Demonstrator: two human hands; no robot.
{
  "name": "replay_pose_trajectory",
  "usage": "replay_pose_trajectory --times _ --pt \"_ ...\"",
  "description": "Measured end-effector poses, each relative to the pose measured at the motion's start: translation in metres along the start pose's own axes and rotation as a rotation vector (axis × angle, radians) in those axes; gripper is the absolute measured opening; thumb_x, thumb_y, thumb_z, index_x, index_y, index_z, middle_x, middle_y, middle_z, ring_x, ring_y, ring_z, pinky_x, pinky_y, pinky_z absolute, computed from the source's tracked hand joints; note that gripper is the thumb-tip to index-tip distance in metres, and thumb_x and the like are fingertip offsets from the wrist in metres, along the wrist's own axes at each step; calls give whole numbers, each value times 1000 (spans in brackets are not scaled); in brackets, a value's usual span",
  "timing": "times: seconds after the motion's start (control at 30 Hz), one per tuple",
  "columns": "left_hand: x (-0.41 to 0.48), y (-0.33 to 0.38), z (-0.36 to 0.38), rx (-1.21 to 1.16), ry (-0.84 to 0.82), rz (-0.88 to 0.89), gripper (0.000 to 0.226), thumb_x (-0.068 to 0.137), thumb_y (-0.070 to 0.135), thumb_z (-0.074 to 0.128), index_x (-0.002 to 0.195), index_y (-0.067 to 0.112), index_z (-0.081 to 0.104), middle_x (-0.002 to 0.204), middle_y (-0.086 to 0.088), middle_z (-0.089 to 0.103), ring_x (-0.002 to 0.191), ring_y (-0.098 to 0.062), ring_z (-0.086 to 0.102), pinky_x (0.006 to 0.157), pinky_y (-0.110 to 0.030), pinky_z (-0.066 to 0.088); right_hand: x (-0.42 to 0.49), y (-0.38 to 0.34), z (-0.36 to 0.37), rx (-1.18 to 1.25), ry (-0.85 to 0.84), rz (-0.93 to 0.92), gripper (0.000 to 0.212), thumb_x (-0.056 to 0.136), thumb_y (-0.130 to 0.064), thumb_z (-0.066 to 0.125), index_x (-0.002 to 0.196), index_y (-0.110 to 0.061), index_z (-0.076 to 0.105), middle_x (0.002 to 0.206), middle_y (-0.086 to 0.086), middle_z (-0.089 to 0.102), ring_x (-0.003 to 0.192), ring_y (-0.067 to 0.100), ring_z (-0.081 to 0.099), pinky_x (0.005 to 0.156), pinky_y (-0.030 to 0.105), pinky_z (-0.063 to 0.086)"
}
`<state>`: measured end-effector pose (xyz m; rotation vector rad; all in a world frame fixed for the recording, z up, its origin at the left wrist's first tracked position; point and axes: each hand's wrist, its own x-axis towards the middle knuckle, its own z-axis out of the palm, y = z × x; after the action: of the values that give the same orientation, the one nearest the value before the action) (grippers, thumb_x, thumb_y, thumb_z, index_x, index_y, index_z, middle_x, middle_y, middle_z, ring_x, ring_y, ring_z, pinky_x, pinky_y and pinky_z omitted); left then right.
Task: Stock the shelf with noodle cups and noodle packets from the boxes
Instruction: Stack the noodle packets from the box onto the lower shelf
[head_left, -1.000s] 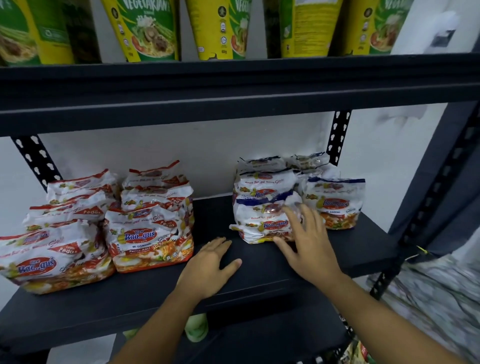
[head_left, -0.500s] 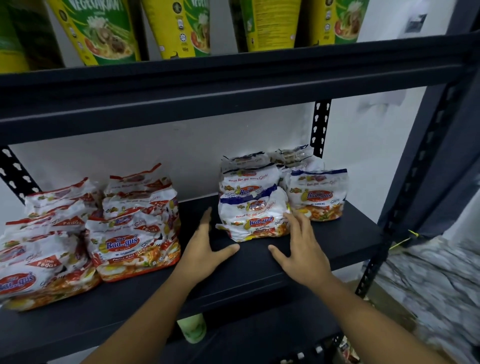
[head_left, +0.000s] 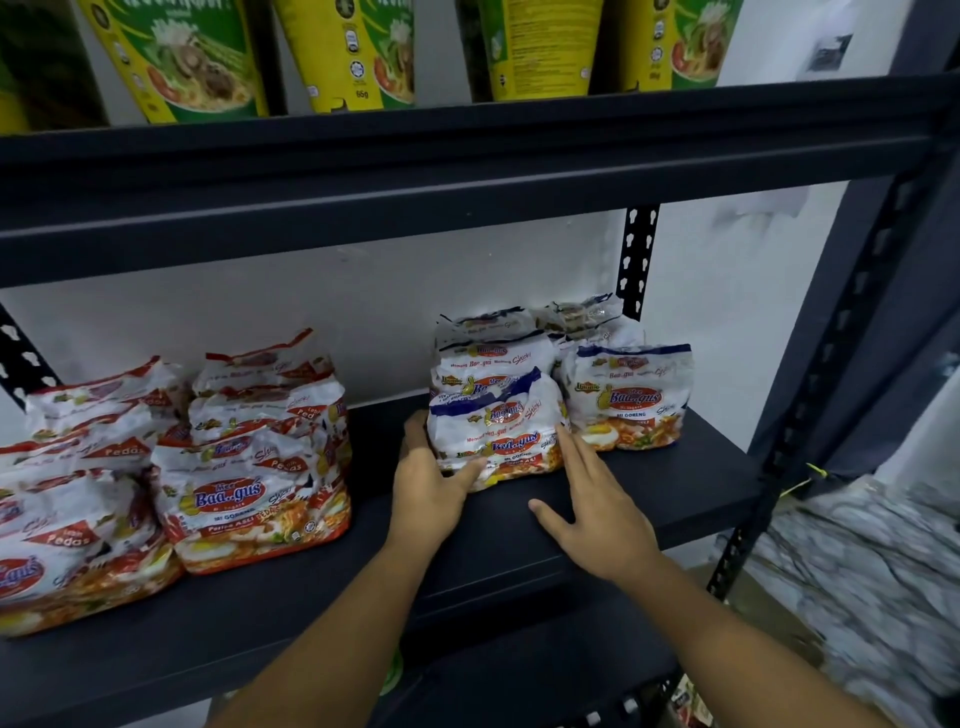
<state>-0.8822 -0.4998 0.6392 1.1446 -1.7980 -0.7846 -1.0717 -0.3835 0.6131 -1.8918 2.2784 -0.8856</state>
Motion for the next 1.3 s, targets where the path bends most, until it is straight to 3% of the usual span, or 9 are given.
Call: replay_pose_trajectory --times 0.2,0.33,0.47,0.6,0.73,0.87,1.03,1.13,1.3 --pt "2 0 3 -12 -5 19 89 78 24 90 148 20 34 137 -3 57 119 -13 58 94 -21 48 0 -2 3 -32 31 91 101 90 -68 53 162 -26 -4 166 -4 13 150 16 22 119 37 34" --pt "4 5 -14 -71 -97 1 87 75 37 91 143 30 37 131 11 58 114 -3 60 92 -16 50 1 -2 3 -76 18 100 104 89 -70 52 163 -20 -2 166 0 17 150 17 21 123 35 25" --pt "20 24 -32 -102 -83 10 70 85 55 77 143 44 39 137 20 50 124 -3 52 105 -31 48 3 -2 1 -57 -28 130 110 87 -78 48 163 -22 -8 170 -2 9 155 17 14 125 34 19" --pt "68 49 -33 128 -132 96 69 96 55 62 155 30 37 153 1 44 136 -15 45 101 -29 37 3 -2 1 -45 -78 152 109 87 -80 45 161 -27 -15 171 -3 5 156 24 11 125 39 18" --pt "115 64 -26 229 -255 102 65 98 54 60 155 37 34 155 -8 39 135 -28 48 97 -27 41 3 -3 1 -41 -83 153 108 87 -81 43 160 -30 -19 171 -5 5 156 24 12 125 40 21" --pt "160 70 -16 267 -256 68 65 98 55 60 154 37 34 153 -9 42 111 -26 60 68 -23 57 3 -1 2 -37 -59 129 107 87 -80 43 160 -30 -19 171 -7 4 156 20 14 125 38 23" --pt "189 64 -7 285 -318 -93 69 99 57 57 157 27 34 158 -8 42 128 -32 54 81 -30 47 4 1 7 -51 -42 125 106 87 -82 39 159 -31 -21 170 -9 2 156 18 13 124 37 24" --pt "198 60 -3 313 -353 -102 63 92 53 70 141 17 55 137 -7 61 111 -27 62 86 -33 48 4 2 8 -56 -40 117 106 87 -82 38 159 -31 -21 170 -9 1 156 19 12 124 37 24" --pt "203 49 4 249 -171 -125 33 87 32 82 105 7 71 102 -10 72 88 -23 67 76 -32 53 4 3 10 -56 -25 106 107 86 -82 39 158 -32 -21 170 -10 5 155 19 16 123 39 28"
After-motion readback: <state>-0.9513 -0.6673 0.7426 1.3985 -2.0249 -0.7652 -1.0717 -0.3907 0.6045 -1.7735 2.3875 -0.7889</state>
